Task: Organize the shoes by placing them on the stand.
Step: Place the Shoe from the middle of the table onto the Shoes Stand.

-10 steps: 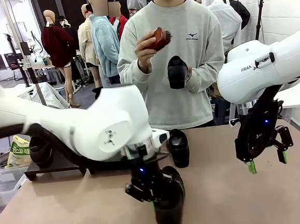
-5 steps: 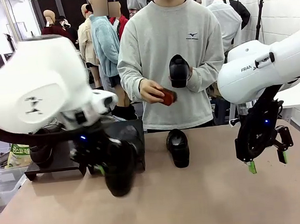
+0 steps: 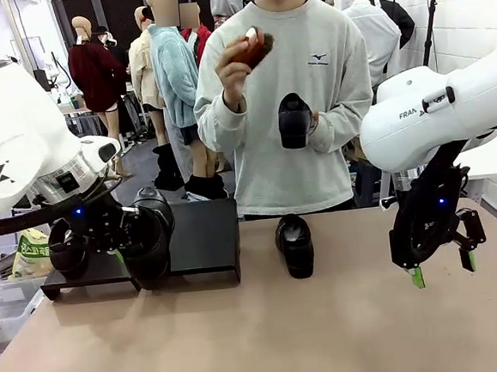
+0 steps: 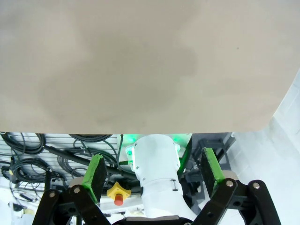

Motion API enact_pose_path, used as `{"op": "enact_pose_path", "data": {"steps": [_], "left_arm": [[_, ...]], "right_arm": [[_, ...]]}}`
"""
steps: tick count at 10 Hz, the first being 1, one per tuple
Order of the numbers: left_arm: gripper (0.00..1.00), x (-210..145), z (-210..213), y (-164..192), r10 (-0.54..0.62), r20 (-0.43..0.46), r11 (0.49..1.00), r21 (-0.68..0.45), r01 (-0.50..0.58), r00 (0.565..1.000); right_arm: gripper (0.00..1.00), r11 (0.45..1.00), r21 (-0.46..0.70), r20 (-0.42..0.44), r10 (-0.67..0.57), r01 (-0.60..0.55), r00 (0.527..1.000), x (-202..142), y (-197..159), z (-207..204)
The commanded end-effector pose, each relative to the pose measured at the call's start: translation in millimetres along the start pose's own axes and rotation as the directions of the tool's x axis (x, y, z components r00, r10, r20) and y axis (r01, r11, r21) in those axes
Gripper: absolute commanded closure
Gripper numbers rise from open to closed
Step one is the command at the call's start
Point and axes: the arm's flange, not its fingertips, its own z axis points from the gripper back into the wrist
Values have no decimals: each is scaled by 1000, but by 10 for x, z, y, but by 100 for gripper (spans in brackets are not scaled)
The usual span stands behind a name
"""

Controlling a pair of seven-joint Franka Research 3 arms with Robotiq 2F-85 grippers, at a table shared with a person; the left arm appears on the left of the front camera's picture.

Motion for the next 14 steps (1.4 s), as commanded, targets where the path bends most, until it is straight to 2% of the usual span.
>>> {"op": "enact_pose_path", "data": {"steps": [1,2,3,5,7,8,9,11,12,14], "left_arm": [[100,-99,54,-131,-50,51,998,36,49,997],[100,-99,54,-131,-50,51,998,36,49,997],[100,-45,-2,-51,-19,7,1000,9,19,1000],[100,319,-36,67,96,183,995,-16,-94,978],[100,732,-91,291,87,292,994,37,-102,953],[100,1011,-189,449,77,291,996,20,-87,953],[100,1221,-301,601,99,266,991,58,-118,959],[100,1524,-553,815,118,173,985,105,-138,978],[100,1601,-640,882,76,173,982,159,-104,982],[100,1627,-671,923,66,139,985,151,-87,988]], "right_arm": [[0,1000,-10,-2,8,-8,1000,-4,-4,15],[0,1000,-10,-2,8,-8,1000,-4,-4,15],[0,1000,-10,-2,8,-8,1000,-4,-4,15],[0,1000,-10,-2,8,-8,1000,-4,-4,15],[0,1000,-10,-2,8,-8,1000,-4,-4,15],[0,1000,-10,-2,8,-8,1000,-4,-4,15],[0,1000,-10,-2,8,-8,1000,-4,-4,15],[0,1000,-10,-2,8,-8,1000,-4,-4,15],[0,1000,-10,-2,8,-8,1000,-4,-4,15],[0,1000,-10,-2,8,-8,1000,-4,-4,15]]}}
